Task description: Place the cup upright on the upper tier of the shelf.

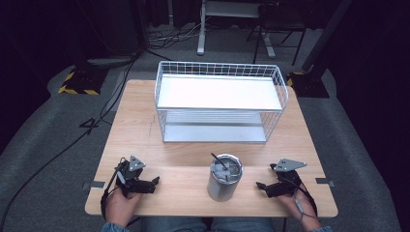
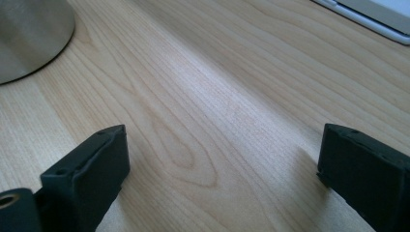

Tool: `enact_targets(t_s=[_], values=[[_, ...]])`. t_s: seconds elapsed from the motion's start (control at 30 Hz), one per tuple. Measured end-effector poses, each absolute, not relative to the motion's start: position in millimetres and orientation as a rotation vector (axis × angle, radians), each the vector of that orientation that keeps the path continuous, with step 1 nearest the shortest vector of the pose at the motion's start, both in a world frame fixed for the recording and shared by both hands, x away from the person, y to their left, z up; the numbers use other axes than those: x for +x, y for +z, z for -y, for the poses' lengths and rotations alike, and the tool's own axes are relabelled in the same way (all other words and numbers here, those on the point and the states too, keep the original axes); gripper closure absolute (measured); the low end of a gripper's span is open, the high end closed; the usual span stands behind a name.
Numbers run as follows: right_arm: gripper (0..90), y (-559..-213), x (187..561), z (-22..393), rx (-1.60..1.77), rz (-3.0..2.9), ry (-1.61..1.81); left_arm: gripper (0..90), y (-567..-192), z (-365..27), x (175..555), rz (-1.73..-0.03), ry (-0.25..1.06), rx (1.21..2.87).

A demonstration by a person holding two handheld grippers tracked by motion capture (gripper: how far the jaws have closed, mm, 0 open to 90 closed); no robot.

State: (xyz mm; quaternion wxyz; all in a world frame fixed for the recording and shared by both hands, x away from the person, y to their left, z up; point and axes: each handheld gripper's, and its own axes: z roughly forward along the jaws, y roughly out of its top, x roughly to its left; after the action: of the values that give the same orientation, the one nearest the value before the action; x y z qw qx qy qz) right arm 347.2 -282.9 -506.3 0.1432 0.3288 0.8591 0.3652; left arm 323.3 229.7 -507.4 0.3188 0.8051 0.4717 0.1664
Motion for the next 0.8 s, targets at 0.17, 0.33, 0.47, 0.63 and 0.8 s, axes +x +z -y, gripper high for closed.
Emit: enact_targets(t_s=[0.17,0.33,0.47,0.63,0.8], values=[[4.3,-505,346,286,0.953,-2.445,1.094,0.5,-507,-230,324,-1.242,0.442,2.119],[0.7,-501,344,288,0.967,-2.418,1.143,0.5,-507,-231,326,-1.248,0.446,2.113],[0.6,-487,334,284,0.919,-2.383,1.211,0.5,-507,-231,327,-1.249,0.445,2.117],[0.0,-467,320,273,0.837,-2.357,1.297,0.5,-507,-230,327,-1.254,0.446,2.117],[0.0,-453,310,261,0.774,-2.355,1.363,0.5,-507,-230,327,-1.259,0.447,2.112]])
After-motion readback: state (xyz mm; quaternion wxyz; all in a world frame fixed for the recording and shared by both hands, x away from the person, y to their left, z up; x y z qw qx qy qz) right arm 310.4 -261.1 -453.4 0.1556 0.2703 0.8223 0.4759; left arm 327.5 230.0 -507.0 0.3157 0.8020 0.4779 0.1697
